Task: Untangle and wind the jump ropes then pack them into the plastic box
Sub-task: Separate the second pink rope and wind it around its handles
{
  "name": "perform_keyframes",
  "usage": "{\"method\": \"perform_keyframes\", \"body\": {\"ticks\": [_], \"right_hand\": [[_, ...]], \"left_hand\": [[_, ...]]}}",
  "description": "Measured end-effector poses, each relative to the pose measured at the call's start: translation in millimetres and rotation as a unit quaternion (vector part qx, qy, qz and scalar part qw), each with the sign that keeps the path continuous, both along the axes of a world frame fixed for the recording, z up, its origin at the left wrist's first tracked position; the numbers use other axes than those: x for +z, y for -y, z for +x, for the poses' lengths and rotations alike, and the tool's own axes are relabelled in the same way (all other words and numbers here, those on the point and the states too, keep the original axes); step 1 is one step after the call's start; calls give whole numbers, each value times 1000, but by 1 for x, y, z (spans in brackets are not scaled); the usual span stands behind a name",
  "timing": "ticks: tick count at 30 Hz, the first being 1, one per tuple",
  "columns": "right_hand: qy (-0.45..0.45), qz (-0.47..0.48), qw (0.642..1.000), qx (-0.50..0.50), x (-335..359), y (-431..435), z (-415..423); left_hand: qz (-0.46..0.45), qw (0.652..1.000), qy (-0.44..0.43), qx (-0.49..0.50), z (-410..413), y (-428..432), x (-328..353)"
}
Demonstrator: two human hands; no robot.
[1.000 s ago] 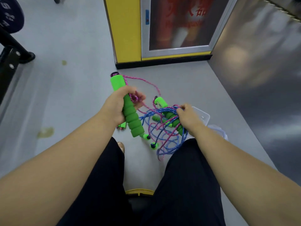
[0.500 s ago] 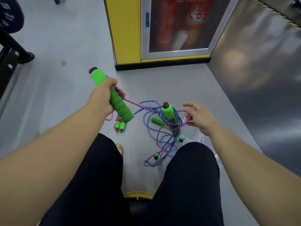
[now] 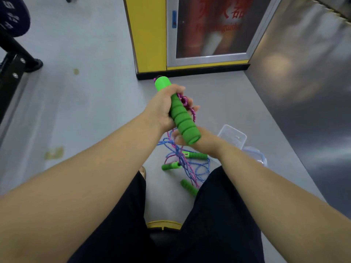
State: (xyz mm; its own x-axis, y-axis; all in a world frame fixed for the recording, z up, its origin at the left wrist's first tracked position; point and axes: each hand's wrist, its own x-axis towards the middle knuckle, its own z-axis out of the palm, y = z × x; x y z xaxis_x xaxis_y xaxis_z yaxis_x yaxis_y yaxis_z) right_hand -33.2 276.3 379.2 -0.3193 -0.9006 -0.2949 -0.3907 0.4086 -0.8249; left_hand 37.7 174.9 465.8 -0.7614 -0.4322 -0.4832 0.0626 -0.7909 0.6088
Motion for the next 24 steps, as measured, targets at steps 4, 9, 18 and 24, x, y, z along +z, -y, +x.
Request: {"method": "perform_keyframes", "body": {"ticks": [4, 9, 18, 24], "right_hand": [[-69, 141, 986, -49, -33, -15, -12], [155, 52, 936, -312, -33, -33, -39], [270, -129, 890, -343, 70, 11, -41], [340, -181, 887, -254, 97, 24, -16]], "left_hand": [[-7, 998, -52, 38, 6, 17, 14], [-130, 988, 23, 76, 32, 57, 12], [-262, 949, 164, -63, 51, 46, -23], [-302, 927, 81, -205, 28, 3, -22]]}}
